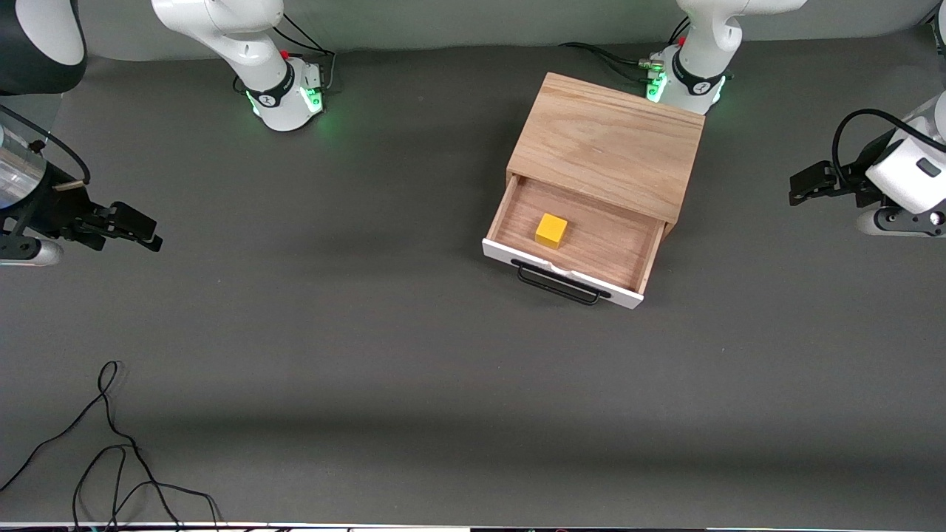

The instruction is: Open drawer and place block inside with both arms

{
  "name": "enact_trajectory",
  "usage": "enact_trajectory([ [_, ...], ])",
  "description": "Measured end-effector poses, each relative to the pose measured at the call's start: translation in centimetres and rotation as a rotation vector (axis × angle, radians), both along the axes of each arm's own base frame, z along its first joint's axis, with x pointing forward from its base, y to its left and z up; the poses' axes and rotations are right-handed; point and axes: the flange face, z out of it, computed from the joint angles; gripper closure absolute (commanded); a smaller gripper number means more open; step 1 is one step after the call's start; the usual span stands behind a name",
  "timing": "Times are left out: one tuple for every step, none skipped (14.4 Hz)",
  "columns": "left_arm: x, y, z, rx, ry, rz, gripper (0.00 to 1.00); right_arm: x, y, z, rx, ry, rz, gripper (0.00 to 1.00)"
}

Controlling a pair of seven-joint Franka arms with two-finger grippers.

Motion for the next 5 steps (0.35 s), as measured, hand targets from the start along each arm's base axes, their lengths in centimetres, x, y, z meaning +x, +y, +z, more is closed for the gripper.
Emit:
enact_trajectory([
  [0.0,0.0,0.0,0.0,0.0,0.0,0.0,0.0,-0.1,0.2,0.0,-0.002,0.0,0.0],
  [0.0,0.0,0.0,0.0,0.0,0.0,0.0,-0.1,-0.1,0.4,0.0,0.003,0.0,0.0],
  [0.0,0.0,0.0,0.0,0.0,0.0,0.0,-0.3,-0.2,0.7,-0.001,0.013,0.001,0.0],
  [0.0,0.0,0.0,0.0,0.0,0.0,0.0,-0.4,-0.2,1.1,-0.001,0.019,0.001,0.0],
  [0.0,0.0,0.0,0.0,-0.001,0.0,0.0,-0.5,-0.4,1.4,-0.001,0.023,-0.002,0.0],
])
